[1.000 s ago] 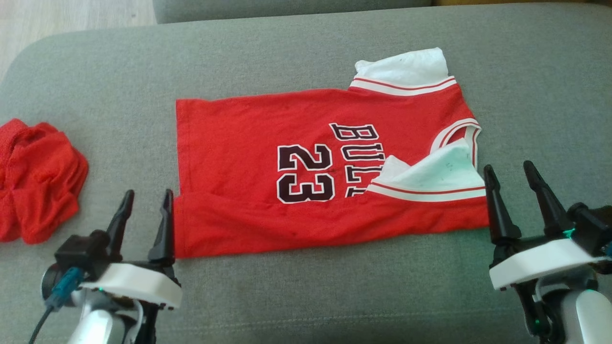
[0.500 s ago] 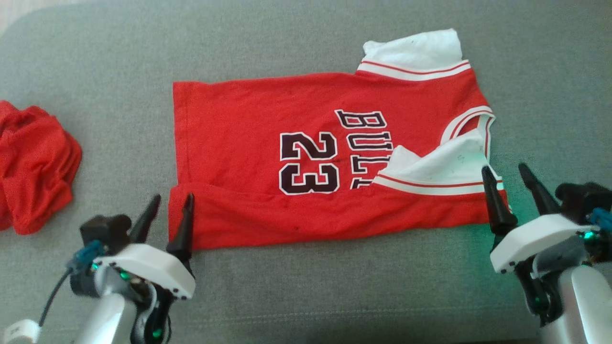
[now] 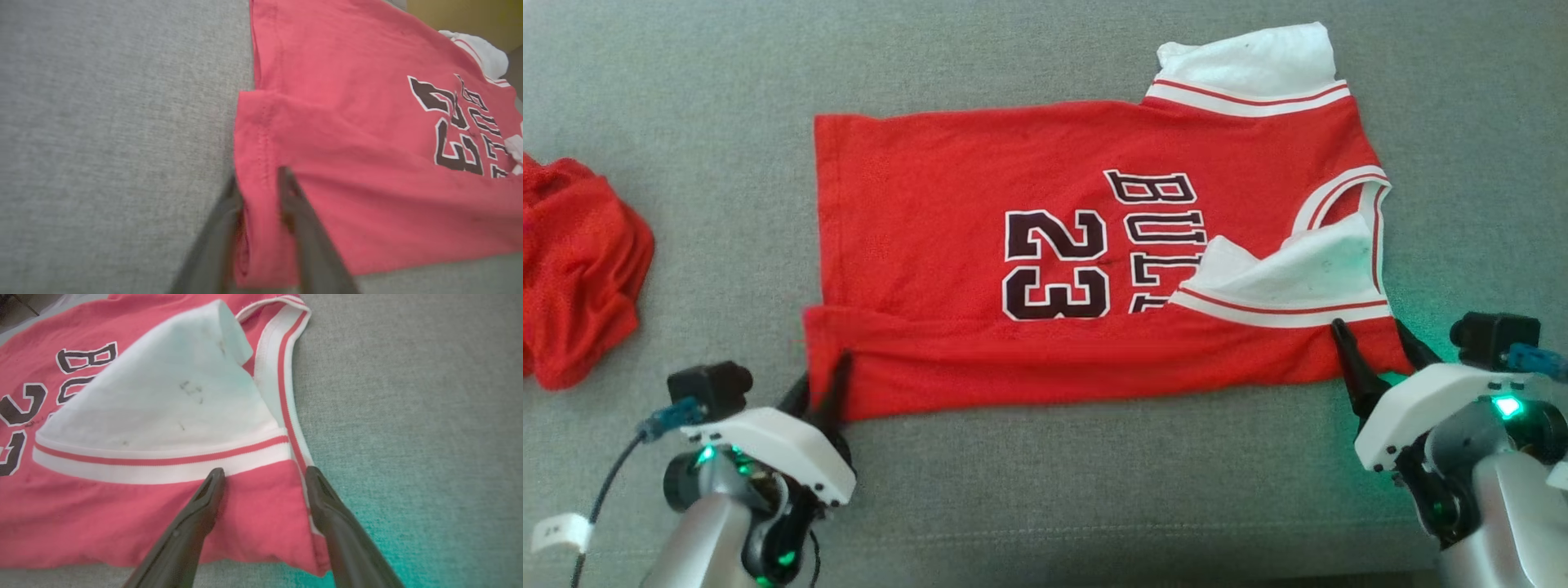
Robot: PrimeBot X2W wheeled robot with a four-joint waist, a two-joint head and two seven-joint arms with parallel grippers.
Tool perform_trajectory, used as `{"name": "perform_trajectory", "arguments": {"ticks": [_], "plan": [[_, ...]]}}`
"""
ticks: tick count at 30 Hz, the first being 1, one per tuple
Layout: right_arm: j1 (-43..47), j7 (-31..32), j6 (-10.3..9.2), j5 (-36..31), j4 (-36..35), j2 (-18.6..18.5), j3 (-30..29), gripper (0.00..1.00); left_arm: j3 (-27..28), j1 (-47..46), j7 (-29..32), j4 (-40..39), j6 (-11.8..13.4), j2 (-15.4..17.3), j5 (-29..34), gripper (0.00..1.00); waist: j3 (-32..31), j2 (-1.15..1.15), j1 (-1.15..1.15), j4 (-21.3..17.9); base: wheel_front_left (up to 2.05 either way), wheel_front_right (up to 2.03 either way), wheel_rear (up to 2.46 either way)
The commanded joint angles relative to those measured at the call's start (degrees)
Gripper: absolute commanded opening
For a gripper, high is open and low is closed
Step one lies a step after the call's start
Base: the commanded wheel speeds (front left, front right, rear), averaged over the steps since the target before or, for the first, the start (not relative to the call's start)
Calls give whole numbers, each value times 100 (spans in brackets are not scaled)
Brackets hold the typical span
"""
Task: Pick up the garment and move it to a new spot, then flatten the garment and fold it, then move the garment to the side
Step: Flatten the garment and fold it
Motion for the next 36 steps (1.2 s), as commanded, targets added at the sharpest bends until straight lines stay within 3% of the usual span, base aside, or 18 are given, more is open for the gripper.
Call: {"name": "perform_trajectory", "arguments": {"ticks": [1, 2, 3, 15, 28, 36], "plan": [[-78, 90, -4, 49, -56, 11, 104, 62, 83, -24, 151, 129, -15, 25, -20, 0, 0, 0, 0, -6, 0, 0, 0], [-81, 101, -4, 77, -51, 21, 97, 25, 72, -39, 143, 140, -24, 35, -11, 0, -3, 0, 0, -10, 0, 0, 0], [-72, 123, -4, 117, -41, 39, 85, 0, 57, -50, 131, 140, -25, 51, 11, 0, -7, 0, 0, -17, 0, 0, 0], [399, -60, -4, 397, -607, 178, -107, 0, 163, 269, -161, -876, 247, 301, 167, 0, -218, 0, 0, -41, 0, 0, 0], [1393, 158, -4, 590, -1587, 418, -258, 0, 296, 1089, 271, -2082, 704, 556, 64, 0, -508, 0, 0, -70, 0, 0, 0], [1867, 273, -4, 664, -1937, 499, -336, 0, 305, 1358, 526, -2383, 889, 655, 23, 0, -611, 0, 0, -112, 0, 0, 0]]}}
